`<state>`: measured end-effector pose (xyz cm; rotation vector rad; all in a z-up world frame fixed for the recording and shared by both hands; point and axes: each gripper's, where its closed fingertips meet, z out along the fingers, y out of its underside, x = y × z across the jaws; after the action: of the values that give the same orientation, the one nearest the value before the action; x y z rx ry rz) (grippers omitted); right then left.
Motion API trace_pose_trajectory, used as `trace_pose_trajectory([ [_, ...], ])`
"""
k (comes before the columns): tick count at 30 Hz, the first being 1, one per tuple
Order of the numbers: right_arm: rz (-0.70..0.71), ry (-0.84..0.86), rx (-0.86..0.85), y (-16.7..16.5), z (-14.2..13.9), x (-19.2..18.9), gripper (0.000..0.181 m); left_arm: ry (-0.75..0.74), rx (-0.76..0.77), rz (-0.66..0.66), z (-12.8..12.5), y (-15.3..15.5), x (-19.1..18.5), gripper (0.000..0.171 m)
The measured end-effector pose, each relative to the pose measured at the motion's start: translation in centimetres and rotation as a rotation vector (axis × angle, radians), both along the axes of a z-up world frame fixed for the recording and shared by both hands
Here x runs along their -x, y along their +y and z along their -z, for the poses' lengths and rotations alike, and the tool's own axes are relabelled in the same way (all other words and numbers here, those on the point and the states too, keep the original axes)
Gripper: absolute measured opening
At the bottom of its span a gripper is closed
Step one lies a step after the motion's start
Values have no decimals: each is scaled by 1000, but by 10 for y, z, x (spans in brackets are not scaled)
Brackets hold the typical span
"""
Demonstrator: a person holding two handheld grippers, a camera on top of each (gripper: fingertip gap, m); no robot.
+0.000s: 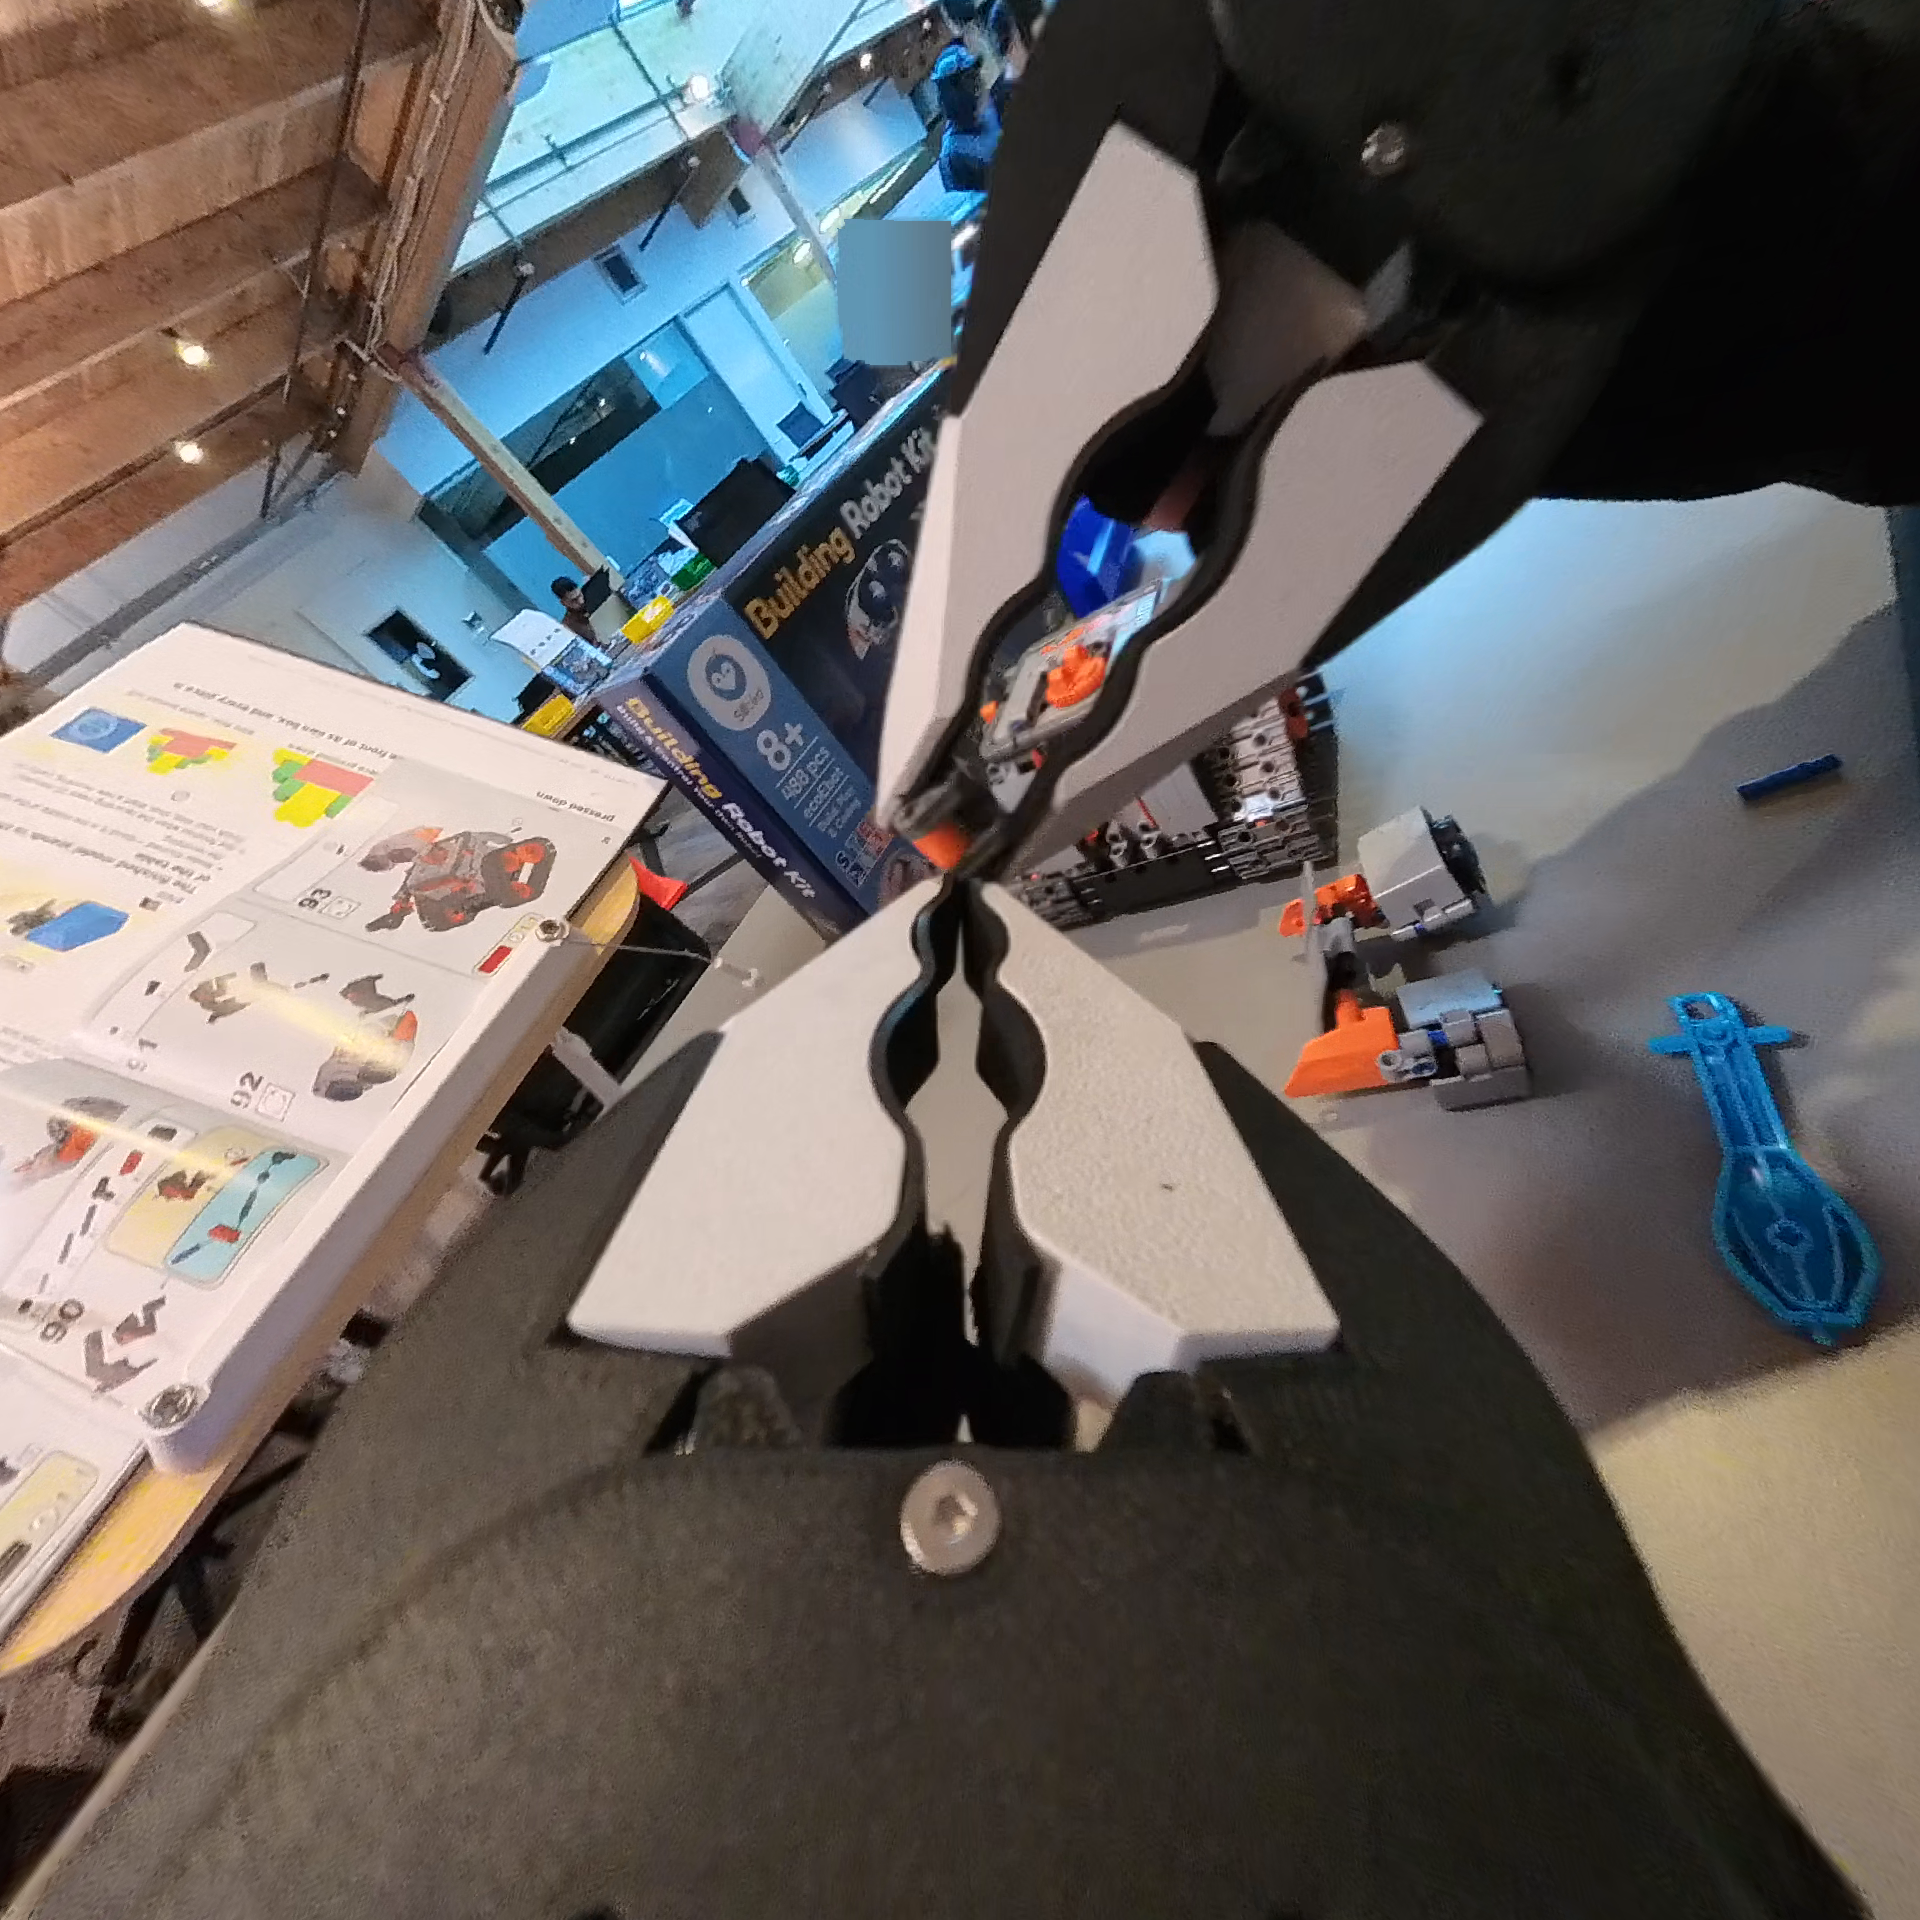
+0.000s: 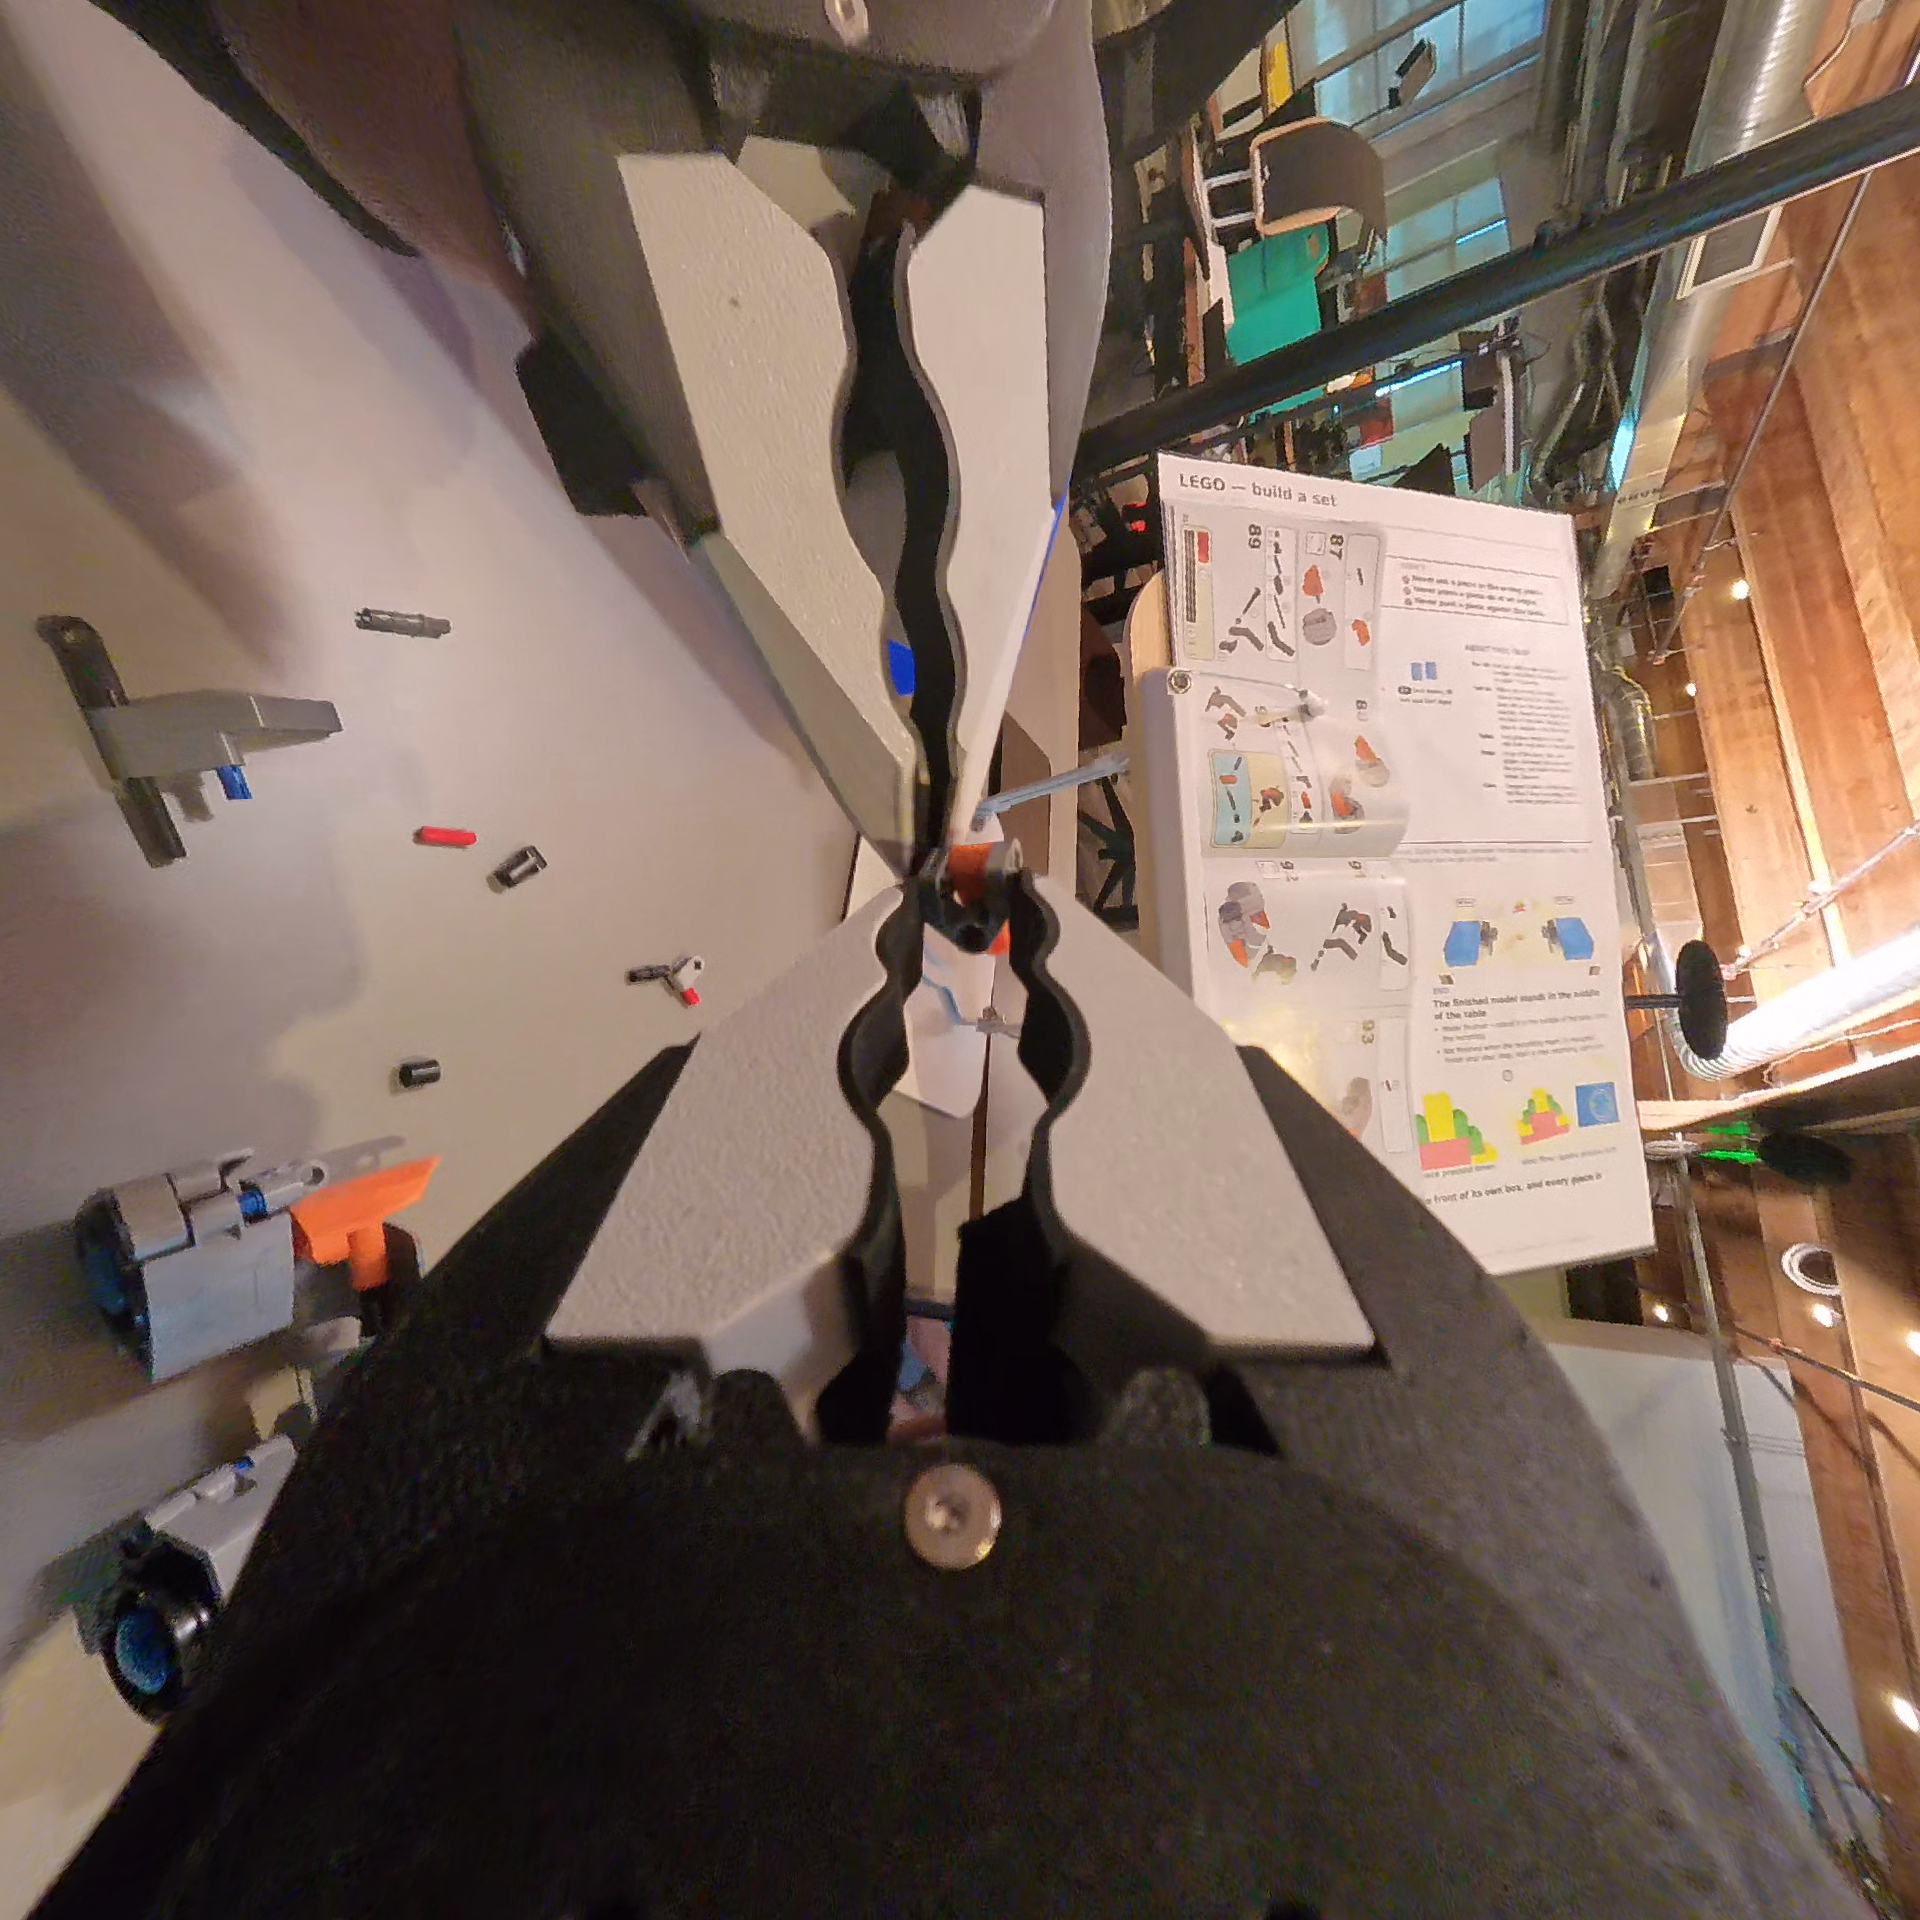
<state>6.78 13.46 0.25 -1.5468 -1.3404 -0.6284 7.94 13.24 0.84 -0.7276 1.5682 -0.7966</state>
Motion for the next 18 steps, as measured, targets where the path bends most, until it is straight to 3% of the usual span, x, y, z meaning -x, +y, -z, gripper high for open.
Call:
trace_pose_trajectory([
  [1,-101,-3,126,-12,24,21,12,-191,31,-140,-33,25,7,0],
  [3,-175,-147,276,-14,99,56,13,-350,184,-105,-90,40,44,0],
  [4,-181,-184,291,-8,115,60,14,-315,115,-160,-82,44,45,0],
  [6,-197,-20,272,-5,83,61,13,-194,120,-114,-45,37,32,0],
  [8,-181,155,241,-3,49,48,14,-177,104,-108,-51,36,33,0],
  [9,-164,235,254,-1,44,42,13,-152,144,-101,-48,40,30,0],
  [11,-108,230,263,5,51,23,14,-79,175,-44,-32,33,25,0],
  [16,-140,511,274,7,22,22,14,7,174,-15,-18,26,28,1],
  [18,-153,587,277,5,16,20,14,46,201,23,-9,19,31,11],
])
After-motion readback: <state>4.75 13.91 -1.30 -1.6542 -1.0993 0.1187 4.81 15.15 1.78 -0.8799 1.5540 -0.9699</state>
